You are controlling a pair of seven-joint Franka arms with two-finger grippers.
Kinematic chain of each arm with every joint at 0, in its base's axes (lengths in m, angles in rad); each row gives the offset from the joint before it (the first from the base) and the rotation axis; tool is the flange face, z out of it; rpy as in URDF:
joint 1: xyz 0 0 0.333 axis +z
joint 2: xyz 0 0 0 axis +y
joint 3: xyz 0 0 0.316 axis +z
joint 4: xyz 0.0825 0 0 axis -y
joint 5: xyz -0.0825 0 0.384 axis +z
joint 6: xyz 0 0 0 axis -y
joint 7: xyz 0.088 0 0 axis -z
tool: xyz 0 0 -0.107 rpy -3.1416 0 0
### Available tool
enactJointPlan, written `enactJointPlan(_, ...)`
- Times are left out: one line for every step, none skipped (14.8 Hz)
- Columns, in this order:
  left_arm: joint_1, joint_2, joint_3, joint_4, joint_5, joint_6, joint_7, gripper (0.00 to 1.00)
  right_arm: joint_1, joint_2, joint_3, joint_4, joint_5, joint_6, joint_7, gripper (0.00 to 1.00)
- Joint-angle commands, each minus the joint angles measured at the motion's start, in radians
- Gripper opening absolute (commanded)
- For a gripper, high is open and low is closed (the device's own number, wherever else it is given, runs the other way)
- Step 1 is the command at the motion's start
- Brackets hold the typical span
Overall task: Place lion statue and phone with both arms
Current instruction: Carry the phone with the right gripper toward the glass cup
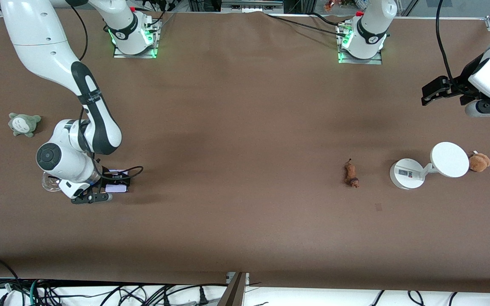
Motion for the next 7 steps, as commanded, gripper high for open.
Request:
enactJointPlan(-0.004,0.004,-0.002,0.018,0.032,-0.016,0.000,1.00,-0.012,0.002,0.006,-0.007,0.020,0.033,-0.001,0.30)
enactJointPlan(-0.004,0.004,-0.001,0.018,0.032,-0.014,0.000,1.00,-0.016,0.013,0.006,-0.009,0.020,0.062,-0.011,0.30)
enactJointPlan(-0.004,0.004,-0.001,0.020,0.032,-0.011,0.000,1.00,-0.026,0.020,0.006,-0.007,0.018,0.074,-0.012,0.30)
enactJointPlan(-0.004,0.004,-0.001,0.021,0.032,-0.011,0.000,1.00,-0.028,0.022,0.006,-0.007,0.018,0.077,-0.012,0.30)
enactJointPlan(-0.005,0.004,-0.002,0.021,0.032,-0.010,0.000,1.00,-0.028,0.020,0.006,-0.007,0.018,0.077,-0.012,0.30)
enactJointPlan(-0.004,0.001,-0.002,0.018,0.029,-0.008,0.000,1.00,-0.028,0.022,0.006,-0.007,0.018,0.079,-0.012,0.30)
enactJointPlan(-0.004,-0.005,-0.002,0.011,0.029,-0.010,0.000,1.00,-0.028,0.025,0.006,-0.007,0.018,0.084,-0.012,0.31)
